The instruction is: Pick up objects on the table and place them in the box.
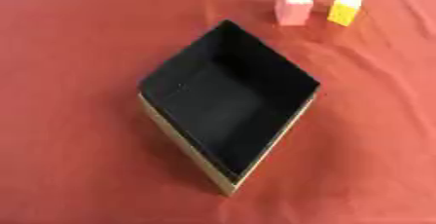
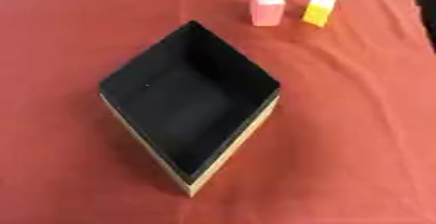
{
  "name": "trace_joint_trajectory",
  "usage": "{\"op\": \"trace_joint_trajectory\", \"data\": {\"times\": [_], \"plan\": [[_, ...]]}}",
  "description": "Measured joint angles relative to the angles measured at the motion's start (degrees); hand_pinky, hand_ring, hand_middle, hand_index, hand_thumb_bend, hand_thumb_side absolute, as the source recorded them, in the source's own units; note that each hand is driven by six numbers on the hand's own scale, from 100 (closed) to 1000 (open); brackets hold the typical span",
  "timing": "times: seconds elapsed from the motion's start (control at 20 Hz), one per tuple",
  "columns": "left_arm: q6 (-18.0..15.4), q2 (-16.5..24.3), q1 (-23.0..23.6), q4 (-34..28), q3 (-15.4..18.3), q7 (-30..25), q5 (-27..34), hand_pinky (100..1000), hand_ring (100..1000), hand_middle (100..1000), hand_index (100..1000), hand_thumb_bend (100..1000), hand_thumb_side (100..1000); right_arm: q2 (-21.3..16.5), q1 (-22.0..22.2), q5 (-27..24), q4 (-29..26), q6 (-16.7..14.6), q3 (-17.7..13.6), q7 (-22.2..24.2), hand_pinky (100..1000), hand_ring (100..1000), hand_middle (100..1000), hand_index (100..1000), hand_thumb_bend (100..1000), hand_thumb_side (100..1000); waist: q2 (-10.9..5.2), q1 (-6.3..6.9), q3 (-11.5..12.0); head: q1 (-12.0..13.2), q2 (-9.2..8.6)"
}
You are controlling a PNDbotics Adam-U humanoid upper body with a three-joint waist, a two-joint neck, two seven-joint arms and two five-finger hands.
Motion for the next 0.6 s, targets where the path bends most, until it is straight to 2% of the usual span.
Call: {"op": "trace_joint_trajectory", "data": {"times": [0.4,0.6], "plan": [[0.0,0.0,-0.1,0.0,0.0,-0.1,0.1,577,742,668,852,219,815,-0.3,0.5,-1.6,0.2,-0.1,1.2,0.2,937,952,927,906,325,100,0.32,-0.04,0.0,0.0,0.0],[-0.1,0.0,-0.1,0.0,0.0,-0.2,0.3,577,743,669,852,219,815,-0.6,1.1,-2.7,0.2,-0.5,2.3,0.3,940,961,938,914,353,118,0.38,-0.03,0.0,0.0,0.0]]}}
